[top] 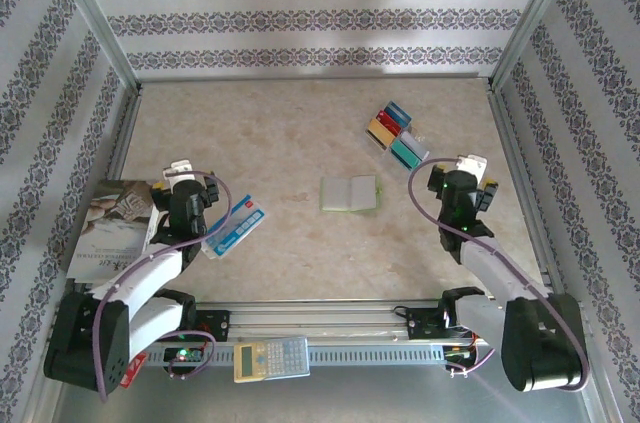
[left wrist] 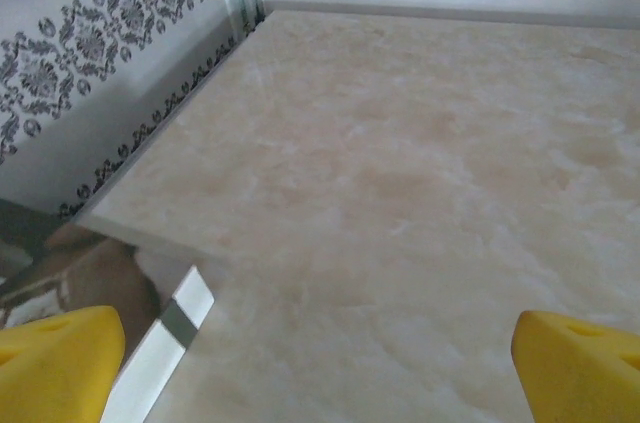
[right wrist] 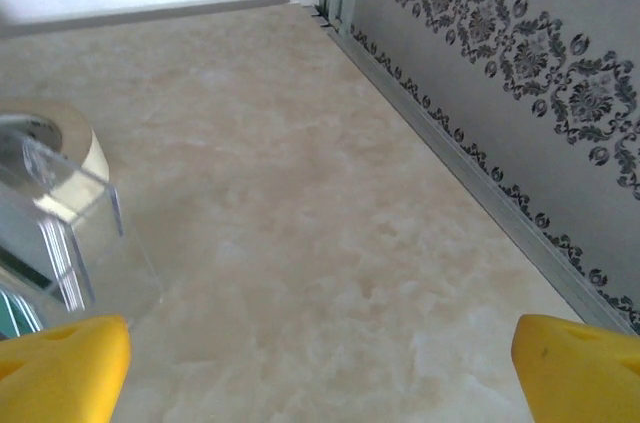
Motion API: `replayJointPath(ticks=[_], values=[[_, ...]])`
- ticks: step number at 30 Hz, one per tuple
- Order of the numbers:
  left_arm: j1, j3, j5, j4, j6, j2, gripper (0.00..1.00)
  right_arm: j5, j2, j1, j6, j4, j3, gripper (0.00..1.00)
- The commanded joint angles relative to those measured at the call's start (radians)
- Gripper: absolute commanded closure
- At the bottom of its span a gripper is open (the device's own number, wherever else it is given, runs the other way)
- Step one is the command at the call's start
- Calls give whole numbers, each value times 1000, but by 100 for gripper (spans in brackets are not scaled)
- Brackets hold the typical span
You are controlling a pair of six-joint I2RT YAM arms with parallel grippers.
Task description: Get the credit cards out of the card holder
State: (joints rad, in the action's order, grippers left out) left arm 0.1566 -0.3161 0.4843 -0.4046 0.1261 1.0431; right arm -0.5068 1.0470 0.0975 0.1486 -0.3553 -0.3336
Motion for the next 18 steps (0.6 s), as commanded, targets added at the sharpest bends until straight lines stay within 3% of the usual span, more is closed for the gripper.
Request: replayJointPath(ticks=[1, 4, 7, 11, 18], values=[[-49, 19, -136, -171, -90, 61, 0, 47, 58, -10, -68, -246, 59, 2], [-77, 30, -270, -275, -129, 150, 0, 114, 118, -19, -85, -366, 84, 2], [-98, 39, -334, -375, -132, 212, 0, 190, 166, -28, -104, -479, 96, 2], [-132, 56, -384, -552, -136, 315, 0, 276, 264, -54, -95, -620, 105, 2], [-164, 47, -452, -707, -99, 482, 0, 357, 464, -60, -108, -827, 108, 2]])
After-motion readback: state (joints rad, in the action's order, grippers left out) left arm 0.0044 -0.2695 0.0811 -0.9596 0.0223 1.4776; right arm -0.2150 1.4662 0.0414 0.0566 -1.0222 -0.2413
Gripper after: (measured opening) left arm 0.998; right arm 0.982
